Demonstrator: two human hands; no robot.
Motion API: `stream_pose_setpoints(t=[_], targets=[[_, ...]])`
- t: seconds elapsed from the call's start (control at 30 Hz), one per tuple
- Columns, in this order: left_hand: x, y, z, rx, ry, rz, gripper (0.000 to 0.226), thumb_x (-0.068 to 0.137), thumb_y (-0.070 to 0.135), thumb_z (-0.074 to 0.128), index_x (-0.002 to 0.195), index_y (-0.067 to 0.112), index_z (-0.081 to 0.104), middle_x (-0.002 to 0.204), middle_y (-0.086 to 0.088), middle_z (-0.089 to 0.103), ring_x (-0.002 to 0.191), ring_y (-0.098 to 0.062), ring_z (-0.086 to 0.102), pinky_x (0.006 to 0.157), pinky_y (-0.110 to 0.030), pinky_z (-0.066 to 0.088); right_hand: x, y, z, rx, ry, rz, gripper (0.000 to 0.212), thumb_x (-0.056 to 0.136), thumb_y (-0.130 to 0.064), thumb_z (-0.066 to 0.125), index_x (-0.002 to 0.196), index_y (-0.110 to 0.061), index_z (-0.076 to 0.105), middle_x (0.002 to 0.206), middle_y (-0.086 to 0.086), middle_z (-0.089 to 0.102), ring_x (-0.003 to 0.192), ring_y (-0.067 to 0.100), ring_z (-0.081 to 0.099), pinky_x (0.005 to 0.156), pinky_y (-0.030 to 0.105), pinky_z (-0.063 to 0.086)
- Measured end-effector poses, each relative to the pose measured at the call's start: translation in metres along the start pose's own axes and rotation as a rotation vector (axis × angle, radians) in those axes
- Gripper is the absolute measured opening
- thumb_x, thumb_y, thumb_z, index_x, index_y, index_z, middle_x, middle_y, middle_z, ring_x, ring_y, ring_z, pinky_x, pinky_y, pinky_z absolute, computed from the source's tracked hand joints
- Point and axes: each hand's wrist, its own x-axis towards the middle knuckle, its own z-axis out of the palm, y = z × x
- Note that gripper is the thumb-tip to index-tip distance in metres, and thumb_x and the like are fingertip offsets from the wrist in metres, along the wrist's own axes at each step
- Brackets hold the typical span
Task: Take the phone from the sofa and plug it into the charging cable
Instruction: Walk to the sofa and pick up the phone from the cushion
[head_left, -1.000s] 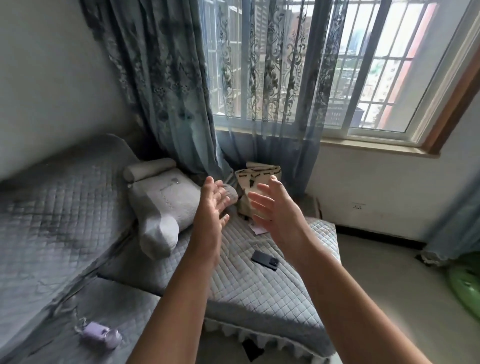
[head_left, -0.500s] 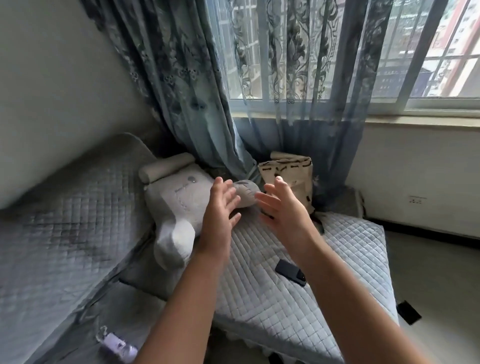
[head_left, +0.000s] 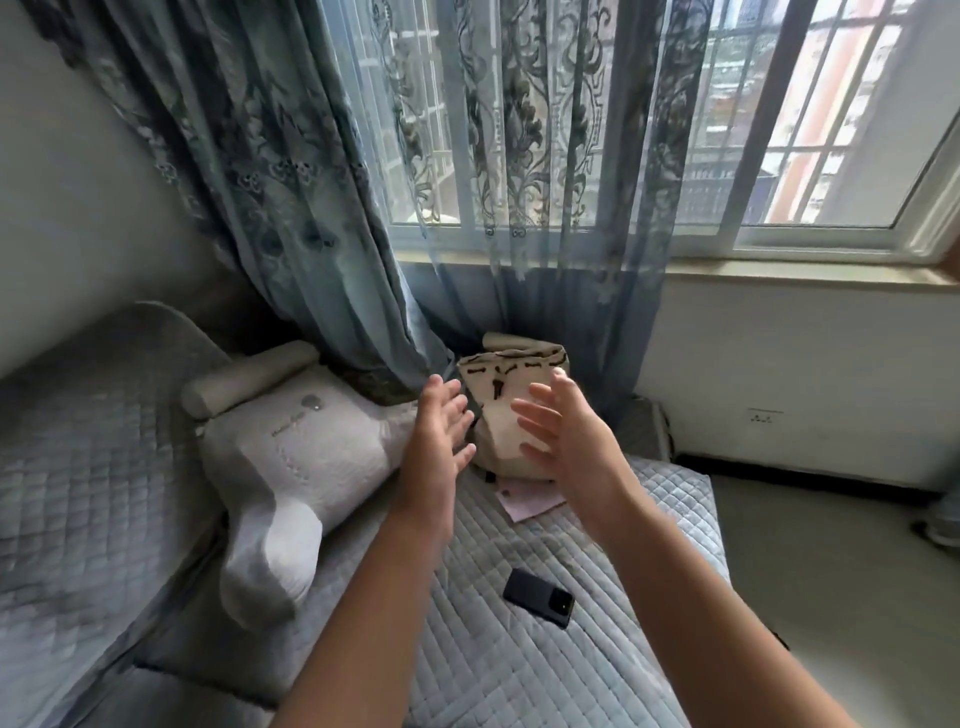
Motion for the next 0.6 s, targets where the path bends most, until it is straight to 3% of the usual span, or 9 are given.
stream_pose_setpoints(t=[0.23,0.33,0.47,0.6], targets=[[0.079,-0.027,0.004,0.042,-0.121,-0.107,0.059,0.098,0.055,0.027,0.143,0.021,0.045,0.152,-0.007,0.045,0.134,-0.020,0.046,0.114,-0.049,0.032,0.058,-0.001,0.002,-0.004,0.177,-0.019,0.048,0.098,-0.043,0.034,0.129,-0.011,0.053,0.131,0.010,0.060,0.124,0.024,0.052,0.108,0.041,0.037],[0.111,-0.041,0.003,0.047,-0.160,-0.161,0.057,0.098,0.053,0.028,0.141,0.021,0.047,0.150,-0.007,0.047,0.131,-0.020,0.048,0.113,-0.049,0.033,0.084,0.012,0.007,-0.010,0.226,-0.010,0.039,0.098,-0.045,0.033,0.108,-0.019,0.060,0.123,0.008,0.063,0.119,0.024,0.054,0.111,0.045,0.035],[0.139,-0.062,0.002,0.110,-0.222,-0.214,0.056,0.099,0.053,0.027,0.141,0.021,0.047,0.148,-0.006,0.049,0.131,-0.020,0.049,0.113,-0.050,0.033,0.111,0.033,0.005,0.080,0.322,0.025,0.046,0.097,-0.045,0.038,0.125,-0.012,0.055,0.126,0.012,0.062,0.106,0.017,0.059,0.109,0.043,0.039],[0.150,-0.085,0.001,0.144,-0.263,-0.257,0.059,0.099,0.054,0.028,0.142,0.020,0.048,0.146,-0.006,0.051,0.129,-0.020,0.051,0.108,-0.045,0.038,0.121,0.048,-0.001,0.104,0.365,0.073,0.051,0.097,-0.045,0.038,0.131,-0.009,0.053,0.126,0.011,0.062,0.116,0.023,0.058,0.108,0.045,0.040]])
